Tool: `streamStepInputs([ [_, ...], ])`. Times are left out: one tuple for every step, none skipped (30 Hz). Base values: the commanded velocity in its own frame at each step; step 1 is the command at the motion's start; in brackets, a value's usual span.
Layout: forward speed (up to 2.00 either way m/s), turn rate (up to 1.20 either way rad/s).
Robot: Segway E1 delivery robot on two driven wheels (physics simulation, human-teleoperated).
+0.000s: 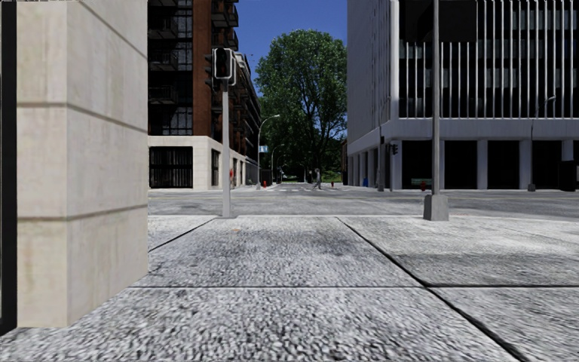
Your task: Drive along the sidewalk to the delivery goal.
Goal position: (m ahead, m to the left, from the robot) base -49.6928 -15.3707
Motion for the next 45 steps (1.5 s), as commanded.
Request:
streamStepInputs([
  [2.0, -0.34],
  [2.0, -0.34],
  [2.0, -0.45],
  [1.99, -0.49],
  [1.99, -0.5],
  [1.99, -0.51],
  [1.99, -0.51],
  [1.98, -0.51],
  [1.98, -0.51],
  [1.98, -0.51],
  [1.98, -0.51],
  [1.98, -0.51],
  [1.98, -0.56],
  [1.98, -0.72],
  [1.98, -0.76],
  [1.98, -0.77],
  [1.98, -0.78],
  [1.98, -0.78],
  [1.98, -0.78],
  [1.98, -0.78],
  [1.98, -0.79],
  [1.98, -0.83],
  [1.98, -0.87],
  [1.98, -0.87],
  [1.98, -0.89],
  [1.98, -0.92],
  [1.98, -0.93],
  [1.98, -0.95],
  [1.98, -0.95],
  [1.98, -0.95],
  [1.98, -0.95],
  [1.98, -0.96],
  [1.98, -0.96],
  [1.98, -0.96],
  [1.98, -0.96],
  [1.98, -0.96],
  [1.98, -0.96],
  [1.98, -0.96],
  [1.98, -0.96],
  [1.98, -0.96],
  [1.98, -0.96],
  [1.98, -0.96],
  [1.98, -0.96],
  [1.98, -0.96],
  [1.98, -0.96],
])
